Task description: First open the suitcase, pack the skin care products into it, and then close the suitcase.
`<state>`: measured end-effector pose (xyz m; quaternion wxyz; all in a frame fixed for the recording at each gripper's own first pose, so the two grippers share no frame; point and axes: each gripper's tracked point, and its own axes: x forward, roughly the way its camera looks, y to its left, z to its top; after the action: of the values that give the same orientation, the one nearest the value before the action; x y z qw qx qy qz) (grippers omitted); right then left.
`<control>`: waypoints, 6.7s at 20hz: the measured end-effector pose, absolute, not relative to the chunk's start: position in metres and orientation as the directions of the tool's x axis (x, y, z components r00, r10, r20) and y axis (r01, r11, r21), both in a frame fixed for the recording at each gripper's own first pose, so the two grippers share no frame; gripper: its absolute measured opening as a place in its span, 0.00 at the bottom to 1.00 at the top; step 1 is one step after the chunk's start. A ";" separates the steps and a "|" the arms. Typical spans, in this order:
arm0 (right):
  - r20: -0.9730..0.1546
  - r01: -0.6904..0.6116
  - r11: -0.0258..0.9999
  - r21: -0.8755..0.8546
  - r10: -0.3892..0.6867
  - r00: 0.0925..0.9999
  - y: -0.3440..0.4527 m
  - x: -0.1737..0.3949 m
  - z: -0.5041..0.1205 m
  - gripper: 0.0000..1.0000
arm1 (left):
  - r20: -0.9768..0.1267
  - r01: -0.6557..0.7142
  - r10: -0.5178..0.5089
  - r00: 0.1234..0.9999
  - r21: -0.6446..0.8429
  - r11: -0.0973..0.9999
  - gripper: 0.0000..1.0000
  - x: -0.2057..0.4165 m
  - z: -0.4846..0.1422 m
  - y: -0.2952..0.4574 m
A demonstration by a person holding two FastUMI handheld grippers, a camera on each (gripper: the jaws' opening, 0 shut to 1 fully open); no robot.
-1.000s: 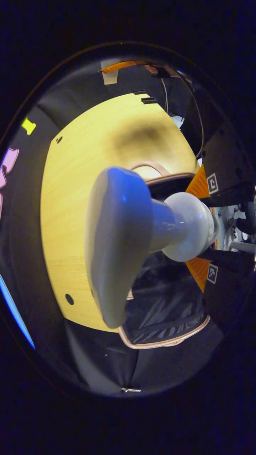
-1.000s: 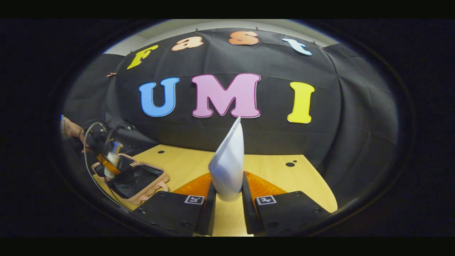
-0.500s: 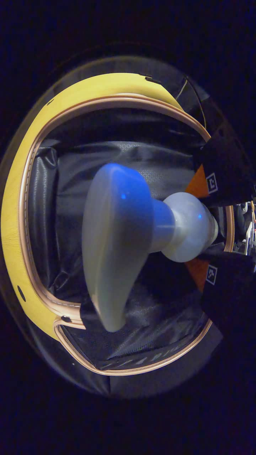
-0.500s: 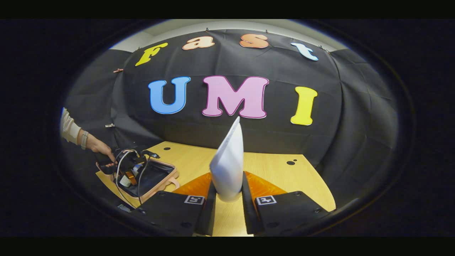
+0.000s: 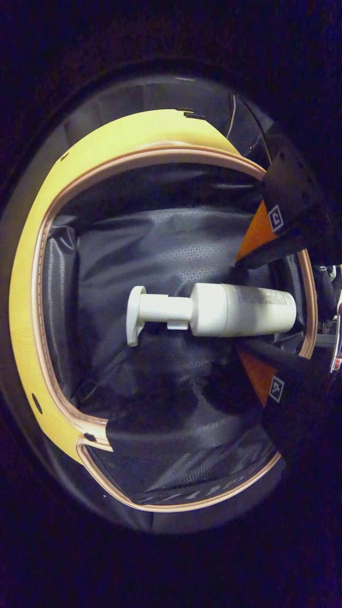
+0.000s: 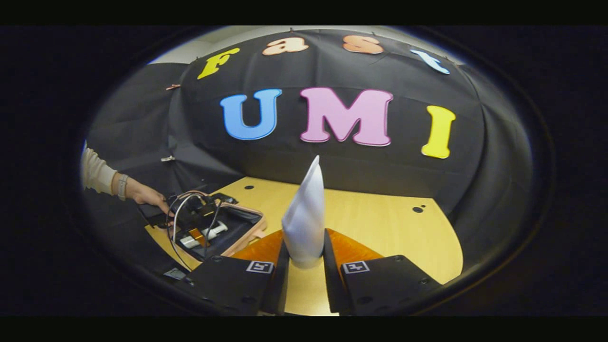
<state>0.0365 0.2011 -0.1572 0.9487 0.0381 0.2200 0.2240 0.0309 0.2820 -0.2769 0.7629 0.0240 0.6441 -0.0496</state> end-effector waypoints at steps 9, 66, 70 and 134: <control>-0.495 -0.503 0.668 0.548 0.744 0.448 0.375 0.031 -0.204 0.38 | -0.791 0.159 -0.235 0.566 -0.174 0.972 0.97 -0.001 -0.152 0.307; -0.742 -0.223 0.805 0.550 0.593 0.312 0.357 0.010 -0.256 0.98 | -0.881 -0.541 0.304 0.362 0.066 0.838 0.12 0.036 -0.241 0.673; -0.714 -0.242 0.789 0.564 0.614 0.338 0.351 0.006 -0.244 0.98 | -0.845 -0.518 0.309 0.436 0.045 0.854 0.08 0.037 -0.213 0.668; -0.086 -0.384 0.912 0.141 0.398 0.913 0.024 -0.011 -0.018 0.98 | -0.011 0.014 -0.013 1.000 0.104 0.994 0.96 -0.027 -0.028 0.133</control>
<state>-0.0108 0.0239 -0.0175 0.9762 0.0608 0.0566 0.2004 -0.0265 0.1329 -0.0284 0.9986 0.0521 0.0053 -0.0069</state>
